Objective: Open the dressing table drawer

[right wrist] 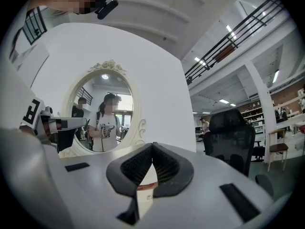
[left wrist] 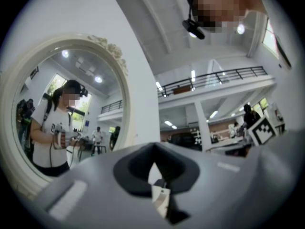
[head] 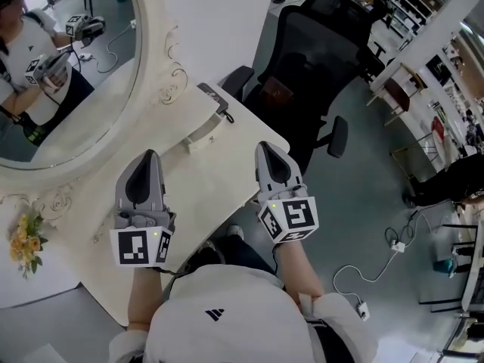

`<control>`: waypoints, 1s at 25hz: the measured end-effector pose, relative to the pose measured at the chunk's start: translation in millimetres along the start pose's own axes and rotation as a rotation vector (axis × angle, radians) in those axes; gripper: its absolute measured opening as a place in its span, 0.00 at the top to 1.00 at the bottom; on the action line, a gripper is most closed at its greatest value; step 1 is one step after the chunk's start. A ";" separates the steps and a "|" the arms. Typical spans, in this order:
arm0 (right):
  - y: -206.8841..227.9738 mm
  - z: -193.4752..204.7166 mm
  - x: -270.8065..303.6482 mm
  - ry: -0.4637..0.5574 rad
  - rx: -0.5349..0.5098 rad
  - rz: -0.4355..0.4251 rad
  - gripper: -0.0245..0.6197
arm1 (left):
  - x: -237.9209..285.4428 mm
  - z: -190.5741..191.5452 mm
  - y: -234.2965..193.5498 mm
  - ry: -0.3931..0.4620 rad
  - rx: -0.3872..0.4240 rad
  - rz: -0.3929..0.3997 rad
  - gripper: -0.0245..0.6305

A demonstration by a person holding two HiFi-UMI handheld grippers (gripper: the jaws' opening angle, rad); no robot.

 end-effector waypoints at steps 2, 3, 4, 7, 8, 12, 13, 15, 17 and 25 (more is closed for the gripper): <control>-0.9 -2.6 -4.7 0.007 -0.005 0.010 0.97 | -1.6 -1.1 0.9 0.002 -0.001 0.002 0.95; -1.5 -3.5 -6.6 0.010 -0.007 0.014 0.97 | -2.5 -1.4 1.3 0.002 -0.002 0.002 0.95; -2.0 -4.2 -8.2 0.012 -0.007 0.017 0.96 | -3.3 -1.6 1.7 0.003 -0.001 0.002 0.95; -3.7 -6.1 -11.5 0.019 -0.009 0.022 0.96 | -5.2 -2.1 3.2 0.002 0.003 0.001 0.95; -4.5 -6.8 -11.9 0.021 -0.010 0.023 0.97 | -5.8 -2.3 3.5 0.001 0.003 0.002 0.95; -8.6 -8.7 -12.7 0.028 -0.010 0.021 0.96 | -9.1 -3.0 2.8 -0.002 0.006 0.002 0.95; -9.6 -9.2 -12.8 0.030 -0.009 0.019 0.96 | -9.8 -3.4 2.2 -0.001 0.006 0.001 0.95; -11.7 -10.1 -13.0 0.032 -0.010 0.017 0.96 | -11.2 -4.5 1.2 0.002 0.004 -0.001 0.95; -13.8 -10.9 -13.8 0.034 -0.011 0.013 0.97 | -12.7 -5.5 0.9 0.004 0.002 0.000 0.95; -20.4 -13.6 -17.7 0.043 -0.013 0.016 0.96 | -18.6 -8.0 0.6 0.011 -0.001 0.008 0.95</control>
Point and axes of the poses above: the fingertips, and each gripper's own axes: x forward along the fingers, y to its right, z out of its underside, the point moved 8 cm from there along -x, backward along the fingers, and after that the axes turned 2 degrees about y, right-handed, at the moved point
